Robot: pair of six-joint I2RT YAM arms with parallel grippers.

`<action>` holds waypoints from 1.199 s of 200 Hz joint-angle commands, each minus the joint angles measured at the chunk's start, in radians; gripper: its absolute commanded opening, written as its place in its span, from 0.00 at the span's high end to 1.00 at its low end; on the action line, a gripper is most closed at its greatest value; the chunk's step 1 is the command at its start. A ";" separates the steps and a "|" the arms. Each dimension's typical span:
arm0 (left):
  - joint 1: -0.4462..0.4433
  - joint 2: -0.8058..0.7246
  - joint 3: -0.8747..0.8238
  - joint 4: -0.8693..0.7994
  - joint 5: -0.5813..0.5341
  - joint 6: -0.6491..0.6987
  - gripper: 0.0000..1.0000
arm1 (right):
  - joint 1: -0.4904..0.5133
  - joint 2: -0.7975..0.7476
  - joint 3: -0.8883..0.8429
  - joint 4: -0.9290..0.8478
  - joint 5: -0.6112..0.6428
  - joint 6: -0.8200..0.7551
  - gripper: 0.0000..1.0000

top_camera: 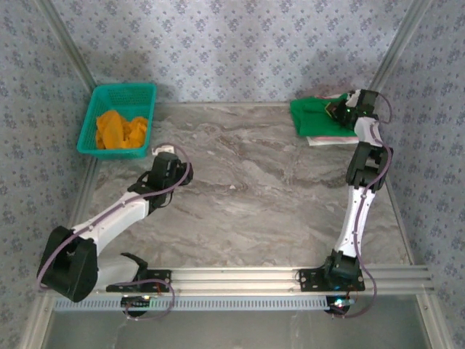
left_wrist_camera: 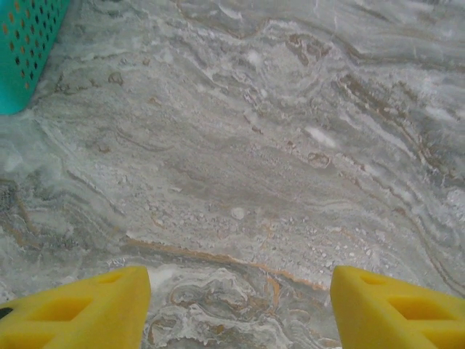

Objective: Fold and stack the t-shirts

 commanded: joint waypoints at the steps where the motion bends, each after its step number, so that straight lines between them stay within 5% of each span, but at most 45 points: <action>1: 0.027 -0.061 -0.026 0.045 0.011 0.013 0.25 | 0.017 -0.159 -0.043 0.026 -0.022 0.022 0.99; 17: 0.045 -0.086 -0.054 0.072 0.013 0.006 0.02 | 0.022 -0.265 -0.126 0.077 -0.041 0.061 0.78; 34: 0.062 -0.112 -0.071 0.089 0.023 0.009 0.02 | 0.032 -0.396 -0.284 0.187 -0.044 0.124 0.57; 75: 0.075 -0.217 -0.153 0.178 -0.034 0.073 0.02 | 0.111 -0.815 -0.865 0.434 0.119 0.135 0.35; 95: 0.088 -0.256 -0.228 0.268 -0.153 0.176 0.02 | 0.236 -1.037 -1.119 0.357 0.397 -0.086 0.21; 113: 0.115 -0.260 -0.269 0.315 -0.237 0.263 0.02 | 0.406 -1.204 -1.299 0.323 0.795 -0.300 0.03; 142: 0.177 -0.226 -0.316 0.410 -0.301 0.359 0.02 | 0.557 -1.398 -1.583 0.420 1.131 -0.501 0.00; 159: 0.225 -0.213 -0.368 0.523 -0.296 0.374 0.02 | 0.564 -1.502 -1.714 0.429 1.276 -0.530 0.00; 190: 0.389 -0.141 -0.430 0.651 -0.048 0.349 0.02 | 0.405 -1.591 -1.887 0.531 1.084 -0.543 0.00; 240: 0.444 0.153 -0.378 0.900 0.030 0.420 0.02 | 0.295 -1.375 -1.962 0.907 0.927 -0.590 0.00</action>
